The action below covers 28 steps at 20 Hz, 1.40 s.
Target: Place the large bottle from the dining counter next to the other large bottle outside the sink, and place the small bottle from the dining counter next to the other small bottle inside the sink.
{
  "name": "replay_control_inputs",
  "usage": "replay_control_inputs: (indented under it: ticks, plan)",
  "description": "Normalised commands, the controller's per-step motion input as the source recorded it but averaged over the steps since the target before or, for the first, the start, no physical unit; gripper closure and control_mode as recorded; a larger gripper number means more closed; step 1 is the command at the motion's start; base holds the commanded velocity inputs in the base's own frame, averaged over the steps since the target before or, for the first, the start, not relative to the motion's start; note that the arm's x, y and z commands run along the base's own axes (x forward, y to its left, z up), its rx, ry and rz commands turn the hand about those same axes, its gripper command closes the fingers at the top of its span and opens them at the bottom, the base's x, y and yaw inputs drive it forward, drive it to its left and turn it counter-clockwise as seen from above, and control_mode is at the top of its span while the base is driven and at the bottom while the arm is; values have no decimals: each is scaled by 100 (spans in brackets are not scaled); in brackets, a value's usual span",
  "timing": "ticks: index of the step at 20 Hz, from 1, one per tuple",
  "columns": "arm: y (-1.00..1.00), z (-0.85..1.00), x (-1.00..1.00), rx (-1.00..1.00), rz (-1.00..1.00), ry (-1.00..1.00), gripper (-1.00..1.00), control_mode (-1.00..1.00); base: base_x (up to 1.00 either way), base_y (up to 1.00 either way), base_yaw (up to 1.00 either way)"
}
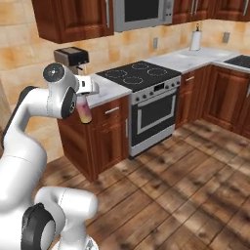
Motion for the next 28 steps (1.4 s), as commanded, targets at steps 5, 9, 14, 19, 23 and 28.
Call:
replay_control_inputs:
  ticks: [5, 9, 14, 19, 23, 28]
  plan:
    - [0, 0, 0, 0, 0, 0, 100, 100, 0, 0, -24]
    - [0, 0, 0, 0, 0, 0, 100, 100, 0, 0, -24]
    - [0, 0, 0, 0, 0, 0, 100, 100, 0, 0, -24]
    - [0, 0, 0, 0, 0, 0, 100, 100, 0, 0, -24]
    - [0, 0, 0, 0, 0, 0, 100, 100, 0, 0, -24]
    - [0, 0, 0, 0, 0, 0, 100, 100, 0, 0, -23]
